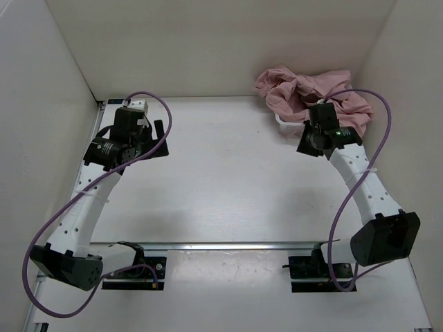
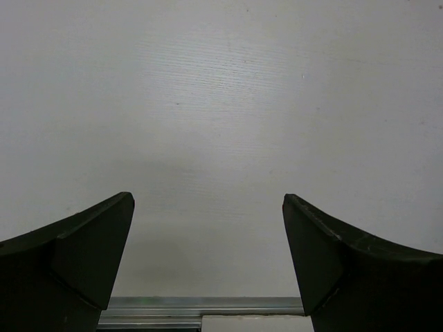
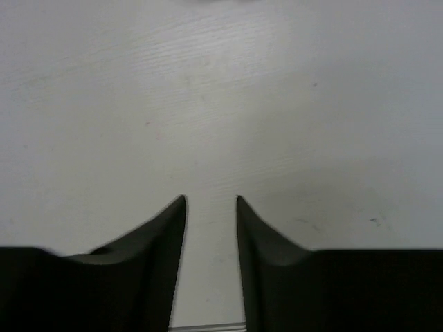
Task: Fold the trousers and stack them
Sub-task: Grab the trousers from the pile, then move the trousers to the center of the board
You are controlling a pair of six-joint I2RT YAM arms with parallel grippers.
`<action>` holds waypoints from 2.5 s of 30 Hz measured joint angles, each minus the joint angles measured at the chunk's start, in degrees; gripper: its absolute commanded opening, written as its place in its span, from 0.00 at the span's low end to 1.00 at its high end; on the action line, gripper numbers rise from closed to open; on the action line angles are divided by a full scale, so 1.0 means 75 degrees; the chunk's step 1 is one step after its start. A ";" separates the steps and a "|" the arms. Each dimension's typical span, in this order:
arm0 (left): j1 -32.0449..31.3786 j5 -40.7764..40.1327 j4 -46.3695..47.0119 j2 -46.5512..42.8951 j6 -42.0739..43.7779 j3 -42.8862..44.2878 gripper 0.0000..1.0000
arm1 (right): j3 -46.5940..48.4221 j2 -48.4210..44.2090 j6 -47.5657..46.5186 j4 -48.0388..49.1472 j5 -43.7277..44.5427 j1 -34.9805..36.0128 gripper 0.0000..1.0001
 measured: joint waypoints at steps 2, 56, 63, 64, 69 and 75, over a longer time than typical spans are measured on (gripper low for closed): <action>0.0000 -0.0003 0.0038 0.0017 -0.0070 -0.0137 1.00 | 0.0364 0.0271 -0.0047 -0.0035 0.0154 -0.0149 0.00; -0.0067 -0.0230 0.0026 0.0344 -0.0970 -0.0189 1.00 | 0.9422 0.4100 -0.0114 0.1067 -0.2795 -0.1139 0.00; -0.0067 0.0321 -0.0009 0.0198 -0.1495 -0.0017 1.00 | 0.9725 0.2906 -0.0574 0.0813 -0.3407 0.1644 0.00; -0.0067 0.0315 -0.0079 0.0204 -0.1562 -0.0003 1.00 | 0.9550 0.2766 -0.0650 0.0764 -0.3401 0.2177 0.00; 0.0443 0.0393 -0.0522 0.0181 -0.1734 -0.0090 1.00 | 0.5939 0.1204 -0.0708 0.0886 -0.2745 0.3669 0.04; 0.2387 0.0877 -0.0833 0.0189 -0.1314 -0.0644 1.00 | 0.2028 0.1172 -0.0344 0.0822 -0.2256 0.2553 1.00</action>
